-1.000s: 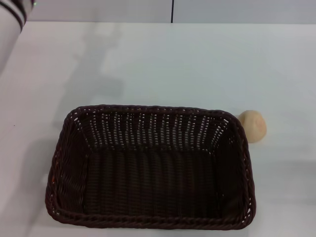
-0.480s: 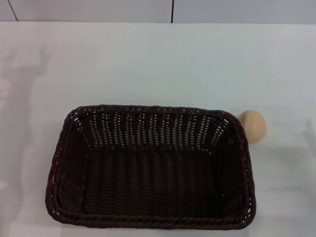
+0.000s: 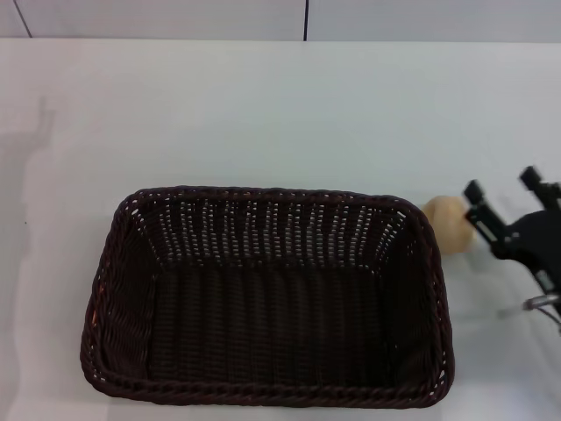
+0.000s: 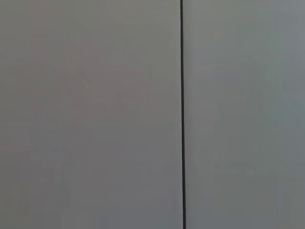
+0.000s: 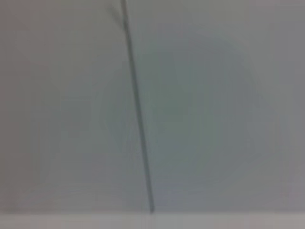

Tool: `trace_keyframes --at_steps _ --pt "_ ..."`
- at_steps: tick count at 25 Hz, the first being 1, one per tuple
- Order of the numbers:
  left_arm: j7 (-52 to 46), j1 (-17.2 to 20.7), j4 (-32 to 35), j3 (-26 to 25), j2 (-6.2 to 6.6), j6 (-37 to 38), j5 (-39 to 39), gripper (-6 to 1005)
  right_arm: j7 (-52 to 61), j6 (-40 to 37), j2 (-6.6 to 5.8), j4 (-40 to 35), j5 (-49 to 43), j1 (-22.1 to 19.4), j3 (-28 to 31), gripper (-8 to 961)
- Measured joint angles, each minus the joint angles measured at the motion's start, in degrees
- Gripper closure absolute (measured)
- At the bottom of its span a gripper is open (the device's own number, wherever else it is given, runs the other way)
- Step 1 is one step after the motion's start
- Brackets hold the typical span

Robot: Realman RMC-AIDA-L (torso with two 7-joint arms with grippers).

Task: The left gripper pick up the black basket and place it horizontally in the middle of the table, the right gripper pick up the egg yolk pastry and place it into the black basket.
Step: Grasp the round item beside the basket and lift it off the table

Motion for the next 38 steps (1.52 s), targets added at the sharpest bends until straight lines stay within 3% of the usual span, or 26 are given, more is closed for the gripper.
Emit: trace_keyframes --at_steps 7,17,23,33,38 --pt "-0.2 -0.9 0.3 0.4 -0.01 -1.2 0.2 219 0.0 9.0 0.09 1.5 0.0 4.0 -2.4 238" --pt "-0.4 -1.4 0.4 0.2 -0.01 -2.1 0.3 219 0.4 9.8 -0.13 2.2 -0.1 4.0 -2.4 279" --pt "-0.4 -1.5 0.5 0.3 0.03 -2.2 0.3 219 0.4 10.0 -0.17 2.1 -0.1 3.7 -2.1 509" --pt "-0.5 -1.5 0.5 0.4 0.08 -2.1 0.4 219 0.2 9.7 -0.18 1.9 -0.1 3.4 -1.9 695" --pt "-0.5 -1.4 0.4 0.4 0.08 -2.1 0.5 218 0.2 4.6 -0.18 1.7 0.2 1.8 -1.8 782"
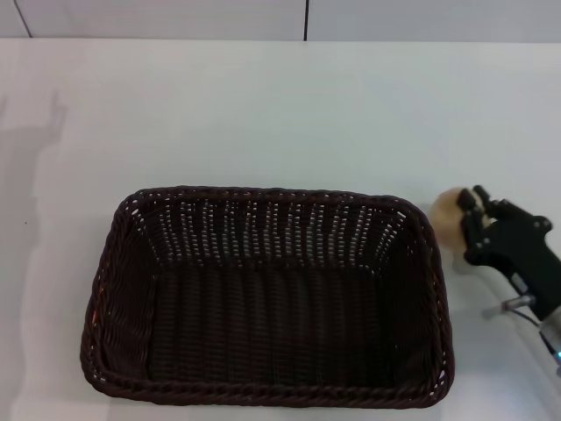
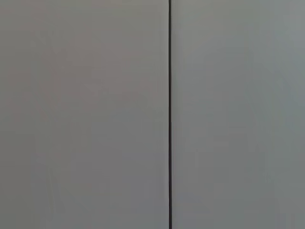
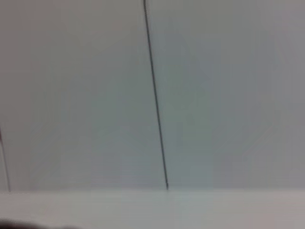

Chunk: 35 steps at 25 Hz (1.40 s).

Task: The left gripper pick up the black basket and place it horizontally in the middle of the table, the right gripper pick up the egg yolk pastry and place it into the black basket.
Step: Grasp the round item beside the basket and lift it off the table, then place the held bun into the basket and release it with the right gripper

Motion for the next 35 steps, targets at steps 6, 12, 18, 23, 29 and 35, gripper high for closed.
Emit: trace_keyframes --at_steps 6,12,18,23,29,35 --pt "0.0 0.1 0.0 0.0 0.0 -0.1 0.0 218 -0.1 -20.4 -0.03 -0.1 0.0 -3.8 -0.1 852" --pt "0.0 0.1 0.0 0.0 0.0 -0.1 0.0 218 1.1 -36.0 -0.03 1.6 -5.0 -1.0 -0.7 902" --pt "-0.1 0.3 0.1 0.1 -0.07 -0.1 0.0 218 1.2 -30.4 0.07 4.3 -9.3 5.5 -0.7 903" --pt "-0.6 0.4 -0.2 0.2 -0.09 0.0 0.0 218 1.2 -24.0 0.04 6.8 -18.5 10.1 -0.1 905" --pt "-0.4 0.3 0.0 0.3 -0.09 0.0 0.0 218 1.9 -22.4 -0.04 8.2 -19.0 9.9 0.2 852" --pt "-0.3 0.2 0.1 0.2 -0.09 -0.1 0.0 218 2.0 -23.9 -0.09 8.3 -18.4 7.9 1.5 662"
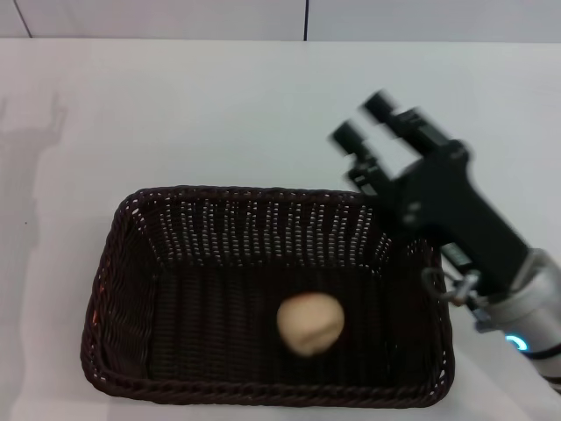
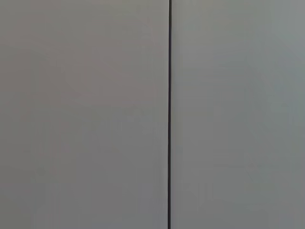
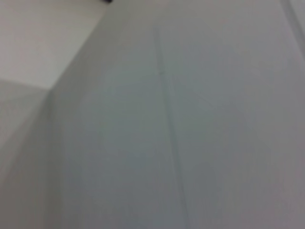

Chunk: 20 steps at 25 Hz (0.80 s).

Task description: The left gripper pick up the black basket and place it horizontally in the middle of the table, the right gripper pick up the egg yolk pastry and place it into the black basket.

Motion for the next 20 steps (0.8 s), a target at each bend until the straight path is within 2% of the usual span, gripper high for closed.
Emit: trace_keyframes --at_steps 2,7,13,16,20 --pt "0.0 0.0 0.0 0.1 0.0 0.0 0.0 218 0.0 -1.4 0.0 0.0 0.5 -2.2 3.1 571" --pt "-0.3 1.0 0.0 0.2 -0.03 0.0 0.0 218 -0.2 -4.1 0.01 -2.7 0.7 -10.8 15.3 344" --pt "-0.4 3.0 0.0 1.8 -0.18 0.3 0.0 218 -0.6 -4.4 -0.12 -4.3 0.8 -19.9 29.0 165" --pt "-0.4 3.4 0.0 1.9 -0.18 0.3 0.0 218 -0.5 -3.9 0.3 -4.9 2.9 -22.9 35.3 155" --pt "-0.4 4.0 0.2 1.5 -0.3 0.3 -0.4 218 -0.5 -3.8 0.52 -5.1 7.9 -24.1 36.0 141"
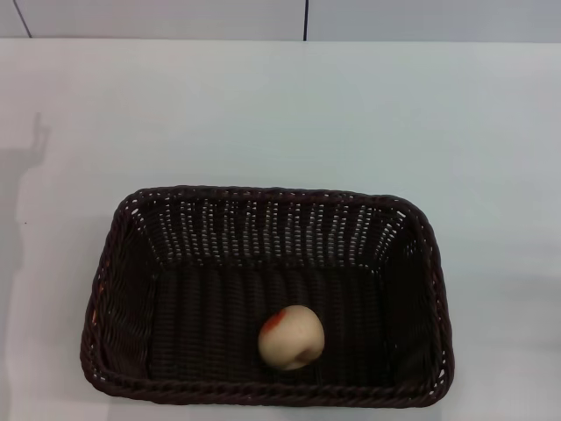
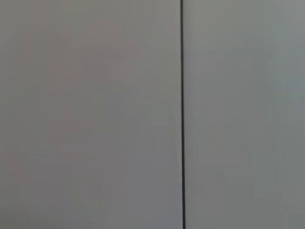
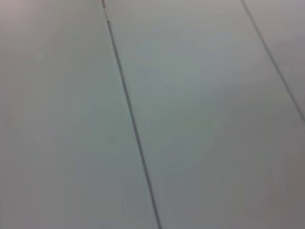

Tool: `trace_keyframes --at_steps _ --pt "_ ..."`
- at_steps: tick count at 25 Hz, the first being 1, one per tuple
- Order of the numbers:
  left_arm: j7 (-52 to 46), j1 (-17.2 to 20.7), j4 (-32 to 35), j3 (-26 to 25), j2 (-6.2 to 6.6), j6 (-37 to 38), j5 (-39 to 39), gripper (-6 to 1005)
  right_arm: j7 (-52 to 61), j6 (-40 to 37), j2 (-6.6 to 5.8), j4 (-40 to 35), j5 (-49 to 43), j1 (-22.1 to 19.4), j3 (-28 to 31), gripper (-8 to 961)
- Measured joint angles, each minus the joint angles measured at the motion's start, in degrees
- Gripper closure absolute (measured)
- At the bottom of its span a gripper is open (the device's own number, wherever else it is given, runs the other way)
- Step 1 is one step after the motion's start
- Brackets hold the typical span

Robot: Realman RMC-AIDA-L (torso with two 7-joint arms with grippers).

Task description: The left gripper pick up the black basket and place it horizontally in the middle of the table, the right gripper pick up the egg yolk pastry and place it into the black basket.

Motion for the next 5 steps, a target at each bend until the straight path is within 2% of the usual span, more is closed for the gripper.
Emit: trace_keyframes --at_steps 5 --pt "0.2 0.2 0.5 -0.1 -0.04 0.1 -0.1 218 -0.1 0.0 0.02 -0.3 0.2 -0.6 0.2 137"
